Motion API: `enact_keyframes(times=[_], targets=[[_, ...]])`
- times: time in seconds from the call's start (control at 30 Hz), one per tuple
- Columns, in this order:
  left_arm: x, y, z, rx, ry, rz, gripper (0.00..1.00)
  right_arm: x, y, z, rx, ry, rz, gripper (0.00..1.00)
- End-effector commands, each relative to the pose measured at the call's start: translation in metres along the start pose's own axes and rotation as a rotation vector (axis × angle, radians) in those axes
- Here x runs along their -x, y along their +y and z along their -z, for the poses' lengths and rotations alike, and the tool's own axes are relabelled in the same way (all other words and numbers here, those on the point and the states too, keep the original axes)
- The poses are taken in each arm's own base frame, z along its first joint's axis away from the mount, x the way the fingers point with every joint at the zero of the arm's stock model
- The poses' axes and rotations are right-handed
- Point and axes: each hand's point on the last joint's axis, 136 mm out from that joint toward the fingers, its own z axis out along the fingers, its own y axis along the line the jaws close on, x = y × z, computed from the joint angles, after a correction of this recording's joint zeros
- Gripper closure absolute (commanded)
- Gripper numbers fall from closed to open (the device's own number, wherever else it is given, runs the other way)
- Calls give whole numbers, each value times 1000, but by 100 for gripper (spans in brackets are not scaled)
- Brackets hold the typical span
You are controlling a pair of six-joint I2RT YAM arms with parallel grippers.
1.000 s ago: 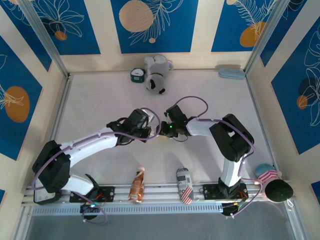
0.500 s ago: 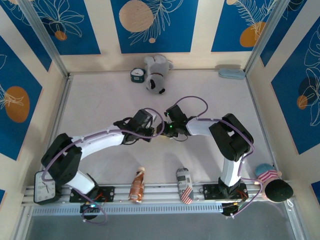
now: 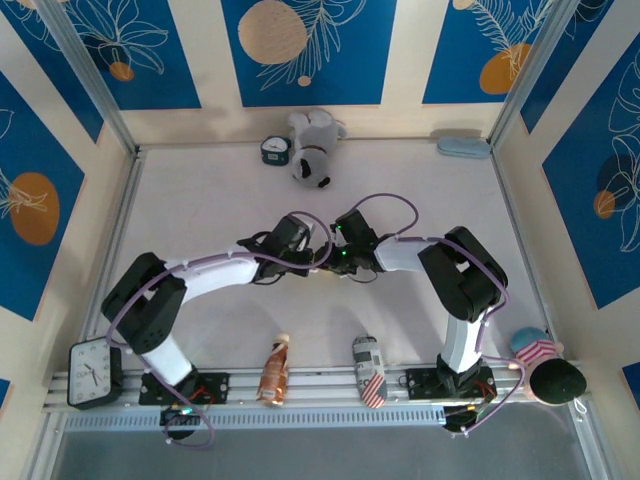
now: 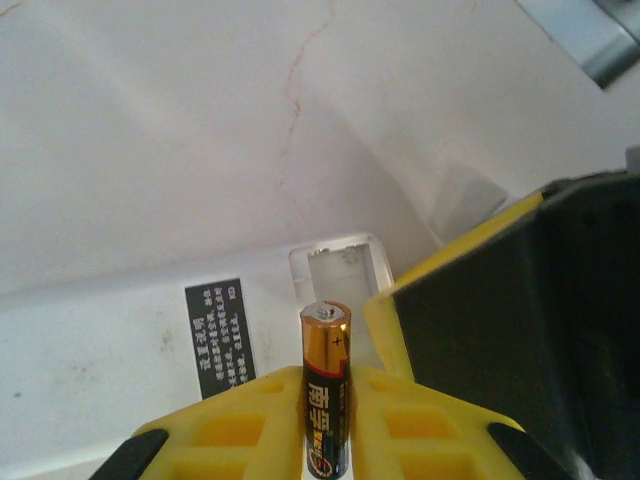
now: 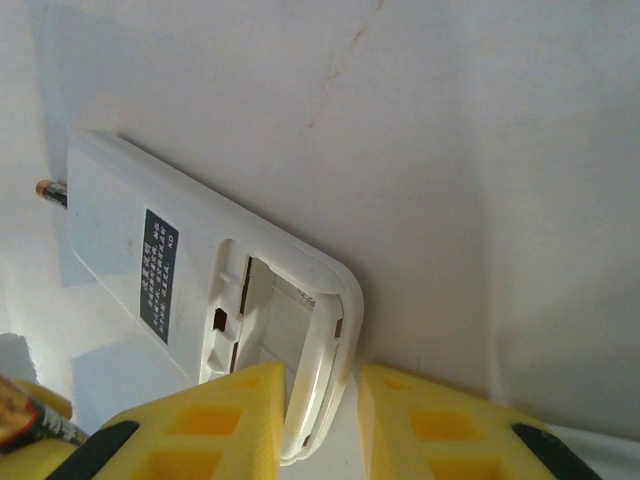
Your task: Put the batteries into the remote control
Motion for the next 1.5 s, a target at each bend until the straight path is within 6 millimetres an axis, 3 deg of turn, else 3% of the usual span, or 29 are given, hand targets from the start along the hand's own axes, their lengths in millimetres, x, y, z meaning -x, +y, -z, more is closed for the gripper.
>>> enact_keyframes(times=[0.0,0.3,0.73,1.1,1.47], targets=[[13,-9,-6,-51,-22,37,82,-4,-14,-5,0,12,-40,72],[12,-12,-17,-64,-9,41,82,2,-13,12,58,-22,-80,72],[11,-14,-29,-56,35,-36,82,14,-27,31,78,-58,-171,72],[1,-11,-36,-31,92,-94,81,14,-22,30,107,-48,-168,72],[5,-10,-32,-24,83,-96,79,13,-15,28,113,-42,-141,72]])
